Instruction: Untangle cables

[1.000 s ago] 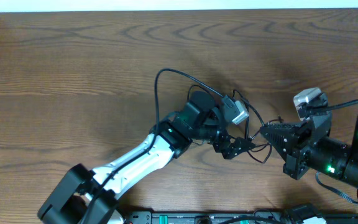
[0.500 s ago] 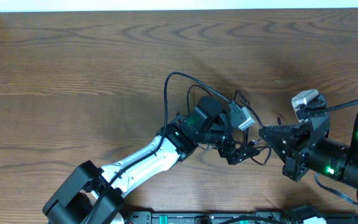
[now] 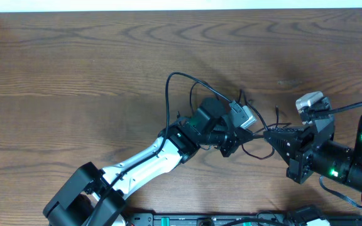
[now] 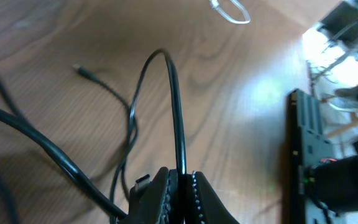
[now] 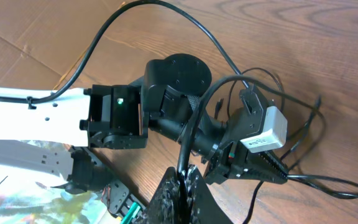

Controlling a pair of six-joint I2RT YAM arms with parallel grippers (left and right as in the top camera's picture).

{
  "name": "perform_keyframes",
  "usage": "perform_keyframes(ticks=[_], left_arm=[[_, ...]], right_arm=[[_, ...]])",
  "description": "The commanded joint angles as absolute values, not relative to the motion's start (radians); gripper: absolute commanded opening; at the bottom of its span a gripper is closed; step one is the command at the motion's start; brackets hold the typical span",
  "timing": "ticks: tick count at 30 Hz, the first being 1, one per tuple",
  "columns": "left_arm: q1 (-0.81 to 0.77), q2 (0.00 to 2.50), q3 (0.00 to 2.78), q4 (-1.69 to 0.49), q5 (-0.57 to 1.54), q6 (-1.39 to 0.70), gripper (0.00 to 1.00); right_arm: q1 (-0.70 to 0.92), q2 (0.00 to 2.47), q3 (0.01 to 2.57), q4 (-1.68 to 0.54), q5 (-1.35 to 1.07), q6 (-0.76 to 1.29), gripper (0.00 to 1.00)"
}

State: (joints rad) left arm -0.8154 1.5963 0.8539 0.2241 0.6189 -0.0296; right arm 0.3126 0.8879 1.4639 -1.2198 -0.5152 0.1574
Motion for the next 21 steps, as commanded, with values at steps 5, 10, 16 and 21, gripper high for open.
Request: perform_keyframes(ticks=[5, 10, 16, 21], left_arm=[[-0.789, 1.599, 0.873, 0.144, 0.343, -0.038, 0.07], [-0.665, 1.580, 0.873, 0.135, 0.351, -0.132, 0.08], [-0.433, 1.501, 0.873, 0.033, 0.354, -0.186, 0.07], [-0.226, 1.420, 0.873, -0.082, 0.354, -0.249, 0.07]], right_arm=[[0.329, 0.880, 1.465, -1.254, -0.440, 0.172, 0.01], [0.329, 0.880, 1.465, -1.299, -0.333, 0.172, 0.01], [0.329, 0.881, 1.465, -1.349, -0.237, 0.172, 0.01], [0.329, 0.881, 1.465, -1.379, -0.147, 0.172, 0.01]])
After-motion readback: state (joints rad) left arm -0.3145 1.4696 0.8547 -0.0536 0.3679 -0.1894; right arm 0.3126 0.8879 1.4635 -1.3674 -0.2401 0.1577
